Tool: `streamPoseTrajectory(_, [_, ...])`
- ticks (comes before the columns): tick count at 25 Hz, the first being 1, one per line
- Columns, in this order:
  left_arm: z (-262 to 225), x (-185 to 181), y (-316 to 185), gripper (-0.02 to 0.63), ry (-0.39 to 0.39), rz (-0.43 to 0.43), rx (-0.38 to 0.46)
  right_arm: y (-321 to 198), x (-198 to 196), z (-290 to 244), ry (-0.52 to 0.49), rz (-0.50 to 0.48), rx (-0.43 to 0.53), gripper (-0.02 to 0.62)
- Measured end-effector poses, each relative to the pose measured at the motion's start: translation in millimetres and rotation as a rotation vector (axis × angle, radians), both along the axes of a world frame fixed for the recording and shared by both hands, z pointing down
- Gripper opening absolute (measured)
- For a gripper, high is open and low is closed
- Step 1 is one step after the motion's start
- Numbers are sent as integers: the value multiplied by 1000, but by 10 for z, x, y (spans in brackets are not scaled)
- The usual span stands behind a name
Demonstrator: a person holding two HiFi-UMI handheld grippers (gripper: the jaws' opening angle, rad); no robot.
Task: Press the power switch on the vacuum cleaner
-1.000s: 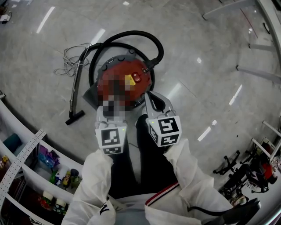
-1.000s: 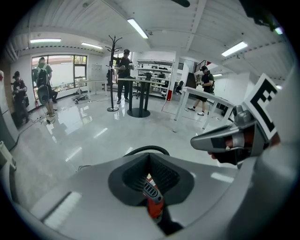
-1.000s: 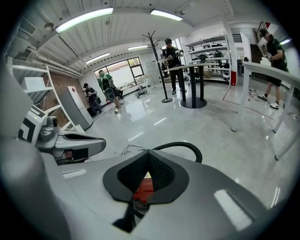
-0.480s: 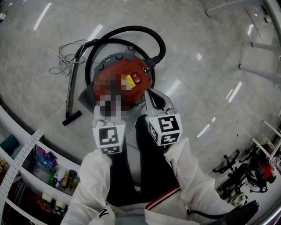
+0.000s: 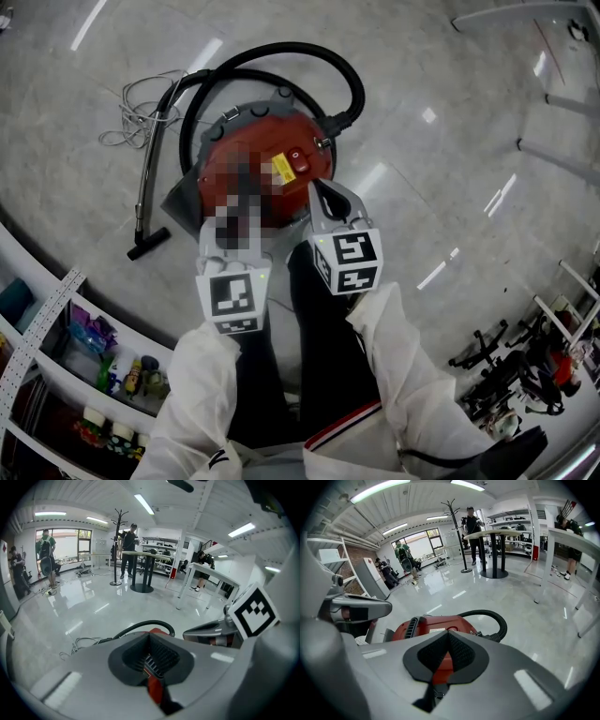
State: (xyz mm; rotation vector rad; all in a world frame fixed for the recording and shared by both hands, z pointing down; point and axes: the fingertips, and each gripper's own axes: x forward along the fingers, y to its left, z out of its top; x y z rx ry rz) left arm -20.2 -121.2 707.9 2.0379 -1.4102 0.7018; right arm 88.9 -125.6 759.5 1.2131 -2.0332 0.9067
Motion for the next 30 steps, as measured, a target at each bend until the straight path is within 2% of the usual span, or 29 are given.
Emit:
streamPoseTrajectory(10, [5,-50,42,0,2,-7,-6,-107,-31,281,35,-10,-15,0])
streamPoseTrajectory(30, [55,-63,97,0,17,-15,-15,-91,0,496,59,-20,-34,0])
